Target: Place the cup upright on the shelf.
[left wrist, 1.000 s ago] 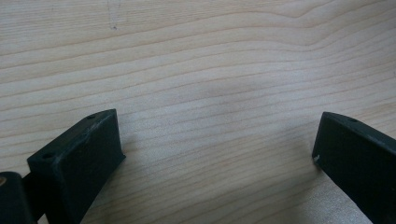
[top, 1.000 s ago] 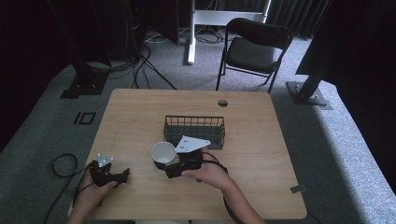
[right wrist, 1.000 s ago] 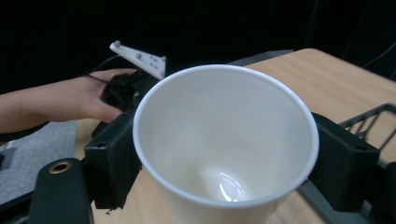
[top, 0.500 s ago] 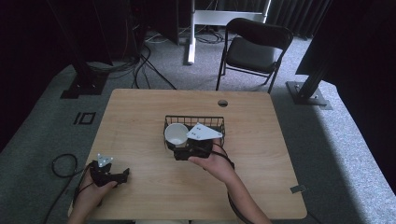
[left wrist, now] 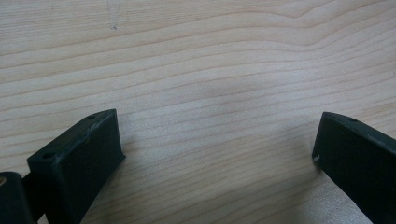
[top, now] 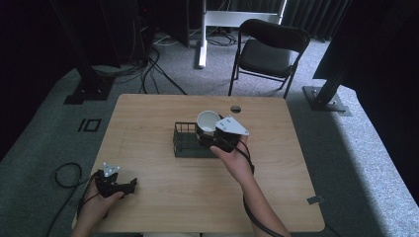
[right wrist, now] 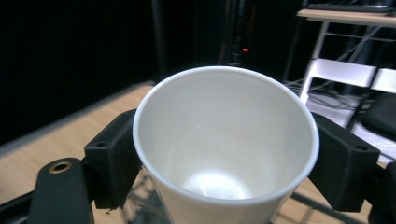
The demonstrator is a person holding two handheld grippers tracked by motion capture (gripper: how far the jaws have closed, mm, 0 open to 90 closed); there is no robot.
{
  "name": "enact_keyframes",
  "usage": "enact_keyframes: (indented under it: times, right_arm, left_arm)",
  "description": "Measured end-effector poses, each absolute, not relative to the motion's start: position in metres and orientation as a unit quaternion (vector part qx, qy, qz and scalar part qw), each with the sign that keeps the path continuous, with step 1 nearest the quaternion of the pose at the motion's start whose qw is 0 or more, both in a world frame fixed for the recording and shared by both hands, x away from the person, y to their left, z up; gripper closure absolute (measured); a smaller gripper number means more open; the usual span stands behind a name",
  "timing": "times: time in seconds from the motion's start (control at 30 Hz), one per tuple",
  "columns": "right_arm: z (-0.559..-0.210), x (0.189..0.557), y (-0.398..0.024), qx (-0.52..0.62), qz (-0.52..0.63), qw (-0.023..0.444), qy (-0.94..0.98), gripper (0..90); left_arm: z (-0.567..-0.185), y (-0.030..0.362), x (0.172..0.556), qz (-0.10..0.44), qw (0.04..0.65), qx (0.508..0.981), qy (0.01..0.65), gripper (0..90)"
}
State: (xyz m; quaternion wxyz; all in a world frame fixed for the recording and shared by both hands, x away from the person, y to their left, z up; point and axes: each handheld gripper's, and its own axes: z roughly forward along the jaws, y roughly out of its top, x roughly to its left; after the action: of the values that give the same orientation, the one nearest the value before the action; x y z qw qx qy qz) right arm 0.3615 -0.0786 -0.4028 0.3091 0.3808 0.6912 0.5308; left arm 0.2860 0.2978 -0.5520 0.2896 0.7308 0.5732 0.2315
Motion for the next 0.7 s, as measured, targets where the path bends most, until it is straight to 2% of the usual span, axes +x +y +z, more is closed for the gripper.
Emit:
enact_keyframes:
  times: [0.27,0.7]
  right_arm:
    - [-0.412,0.379,-0.085,0.427,0.489,0.341,0.68,19.4]
    - [-0.444,0.394,-0.091,0.466,0.452,0.342,0.68,19.4]
  left_arm:
    - [-0.552,0.298,0.286,0.232,0.29,0.731,0.573,1.7]
    - [-0.552,0.298,0.286,0.232,0.29,0.73,0.573,1.7]
